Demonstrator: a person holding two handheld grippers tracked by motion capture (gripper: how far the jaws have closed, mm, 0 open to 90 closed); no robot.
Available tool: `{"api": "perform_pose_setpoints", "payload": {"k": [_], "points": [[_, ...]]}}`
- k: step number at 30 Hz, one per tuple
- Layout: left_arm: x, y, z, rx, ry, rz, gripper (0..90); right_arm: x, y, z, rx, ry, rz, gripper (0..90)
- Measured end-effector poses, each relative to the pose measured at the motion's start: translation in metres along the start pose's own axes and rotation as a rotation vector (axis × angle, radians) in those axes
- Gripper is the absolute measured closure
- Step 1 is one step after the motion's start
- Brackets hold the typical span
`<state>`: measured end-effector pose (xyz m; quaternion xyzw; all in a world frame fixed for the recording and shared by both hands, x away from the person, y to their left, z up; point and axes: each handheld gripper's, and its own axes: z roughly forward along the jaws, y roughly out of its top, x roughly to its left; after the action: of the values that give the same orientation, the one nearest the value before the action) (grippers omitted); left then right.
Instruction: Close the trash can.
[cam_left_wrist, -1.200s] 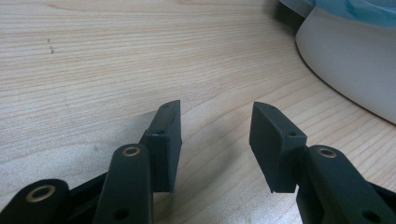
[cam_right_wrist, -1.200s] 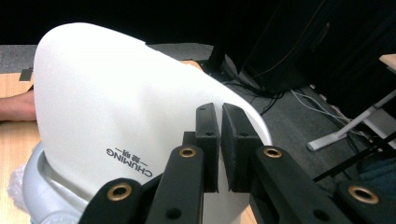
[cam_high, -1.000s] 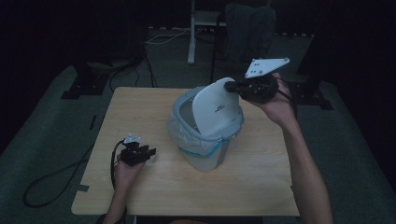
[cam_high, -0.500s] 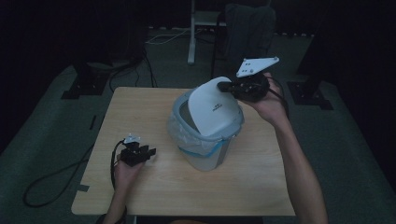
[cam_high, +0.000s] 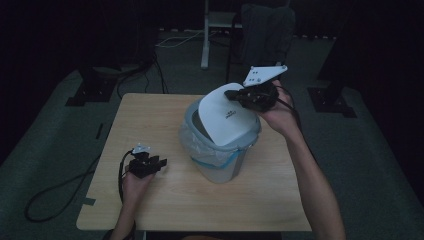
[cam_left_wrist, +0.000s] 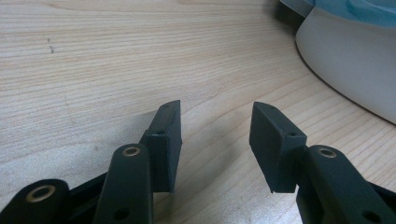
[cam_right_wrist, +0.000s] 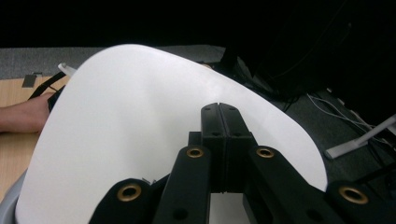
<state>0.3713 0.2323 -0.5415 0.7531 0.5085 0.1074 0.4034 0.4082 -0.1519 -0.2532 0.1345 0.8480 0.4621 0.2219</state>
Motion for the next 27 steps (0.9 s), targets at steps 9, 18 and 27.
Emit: {"api": "perform_pose_setpoints", "payload": {"k": [9, 18, 27], "points": [[0.0, 0.0, 0.0, -0.001, 0.0, 0.0, 54.5, 0.001, -0.005, 0.014, -0.005, 0.014, 0.016, 89.6], [0.0, 0.0, 0.0, -0.001, -0.001, 0.0, 54.5, -0.004, -0.016, 0.032, -0.009, 0.043, 0.058, 89.7], [0.0, 0.0, 0.0, -0.001, 0.0, 0.0, 54.5, -0.004, -0.021, 0.046, 0.023, 0.046, 0.057, 89.8]]}}
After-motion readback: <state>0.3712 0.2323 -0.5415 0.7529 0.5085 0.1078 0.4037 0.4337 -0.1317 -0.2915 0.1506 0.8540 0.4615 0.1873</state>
